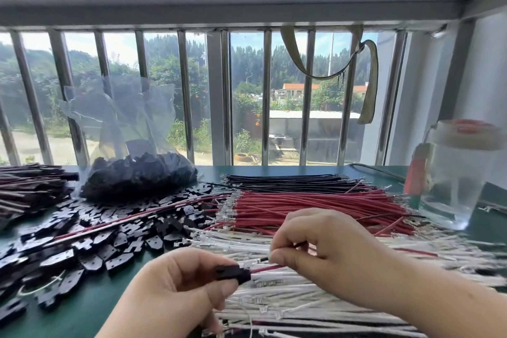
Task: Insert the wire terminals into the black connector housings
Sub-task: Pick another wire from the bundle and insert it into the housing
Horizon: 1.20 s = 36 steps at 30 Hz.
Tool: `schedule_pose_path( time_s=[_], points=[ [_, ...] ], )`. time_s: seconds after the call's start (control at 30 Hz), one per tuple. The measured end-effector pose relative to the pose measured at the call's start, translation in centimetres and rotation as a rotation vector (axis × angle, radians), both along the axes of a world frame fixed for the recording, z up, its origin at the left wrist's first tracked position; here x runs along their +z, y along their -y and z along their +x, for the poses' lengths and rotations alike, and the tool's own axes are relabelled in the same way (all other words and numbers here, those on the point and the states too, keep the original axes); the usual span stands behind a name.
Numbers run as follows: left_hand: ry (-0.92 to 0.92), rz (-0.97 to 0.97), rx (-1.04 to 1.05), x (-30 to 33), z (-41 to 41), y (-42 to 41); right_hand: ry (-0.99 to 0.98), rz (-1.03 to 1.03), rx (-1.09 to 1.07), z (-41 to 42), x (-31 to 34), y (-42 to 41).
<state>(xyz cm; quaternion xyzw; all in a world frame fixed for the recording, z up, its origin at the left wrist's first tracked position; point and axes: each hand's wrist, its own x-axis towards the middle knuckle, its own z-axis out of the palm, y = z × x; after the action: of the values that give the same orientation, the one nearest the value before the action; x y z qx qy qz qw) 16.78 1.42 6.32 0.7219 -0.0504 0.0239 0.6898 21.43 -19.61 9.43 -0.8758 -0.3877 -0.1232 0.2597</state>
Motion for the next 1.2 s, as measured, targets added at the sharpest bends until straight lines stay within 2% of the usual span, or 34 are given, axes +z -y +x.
schedule_pose_path(
  time_s=[0.27, 0.53, 0.8, 1.03, 1.2],
  points=[
    [0.034, 0.098, 0.053, -0.1, 0.0, 0.0, -0.071, 0.088, -0.002, -0.1, -0.2, 0.0],
    [0.087, 0.116, 0.043, -0.3, 0.2, 0.1, -0.089, 0.131, -0.031, -0.6, -0.4, -0.3],
    [0.088, 0.024, -0.007, -0.2, -0.1, 0.0, -0.104, 0.119, -0.003, -1.4, 0.4, -0.5],
    [0.092, -0.016, -0.034, 0.1, -0.1, -0.1, -0.195, 0.169, 0.048, -1.3, 1.0, -0.3],
    [0.096, -0.006, -0.020, -0.3, 0.1, -0.2, -0.084, 0.216, 0.104, -1.3, 0.4, -0.2]
  ],
)
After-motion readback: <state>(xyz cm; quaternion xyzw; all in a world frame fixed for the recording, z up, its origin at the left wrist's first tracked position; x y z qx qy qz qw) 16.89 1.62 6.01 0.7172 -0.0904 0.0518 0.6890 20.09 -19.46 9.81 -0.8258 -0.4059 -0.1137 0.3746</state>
